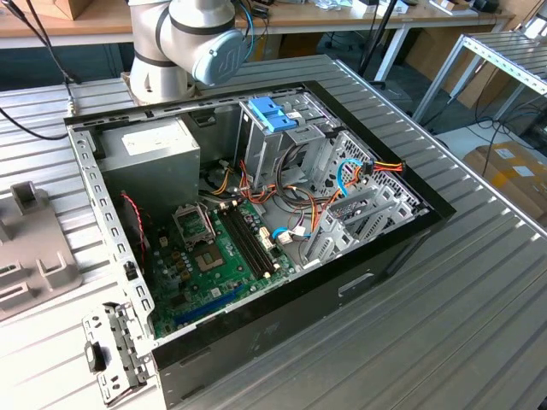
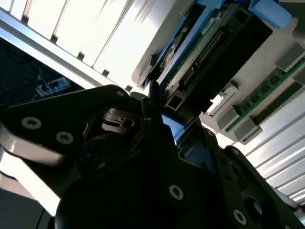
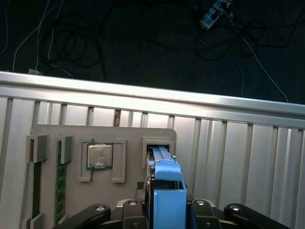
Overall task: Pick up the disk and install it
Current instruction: 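Pick up the disk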
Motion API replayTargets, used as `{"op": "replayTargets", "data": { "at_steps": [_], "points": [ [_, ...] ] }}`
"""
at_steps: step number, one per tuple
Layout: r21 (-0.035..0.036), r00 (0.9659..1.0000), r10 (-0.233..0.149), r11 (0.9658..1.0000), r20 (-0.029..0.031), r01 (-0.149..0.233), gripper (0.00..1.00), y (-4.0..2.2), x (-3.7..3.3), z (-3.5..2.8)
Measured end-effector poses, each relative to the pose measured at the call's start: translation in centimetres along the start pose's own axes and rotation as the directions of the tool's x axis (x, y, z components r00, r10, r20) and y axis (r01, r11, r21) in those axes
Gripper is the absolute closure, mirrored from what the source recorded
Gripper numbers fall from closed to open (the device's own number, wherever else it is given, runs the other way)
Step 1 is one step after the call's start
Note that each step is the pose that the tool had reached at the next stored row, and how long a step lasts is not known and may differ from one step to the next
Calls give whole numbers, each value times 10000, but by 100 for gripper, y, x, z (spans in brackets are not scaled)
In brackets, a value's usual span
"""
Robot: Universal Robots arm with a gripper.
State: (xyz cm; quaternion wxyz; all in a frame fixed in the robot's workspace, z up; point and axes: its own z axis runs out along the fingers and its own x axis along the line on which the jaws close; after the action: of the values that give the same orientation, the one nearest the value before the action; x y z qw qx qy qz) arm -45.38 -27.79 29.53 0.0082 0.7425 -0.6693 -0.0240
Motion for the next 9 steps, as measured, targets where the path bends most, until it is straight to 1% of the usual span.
{"op": "replayTargets", "data": {
  "at_steps": [6,9],
  "points": [
    [0,10000,0,10000,0,0,62,0,0,3],
    [3,10000,0,10000,14,0,62,1,-1,-6]
  ]
}}
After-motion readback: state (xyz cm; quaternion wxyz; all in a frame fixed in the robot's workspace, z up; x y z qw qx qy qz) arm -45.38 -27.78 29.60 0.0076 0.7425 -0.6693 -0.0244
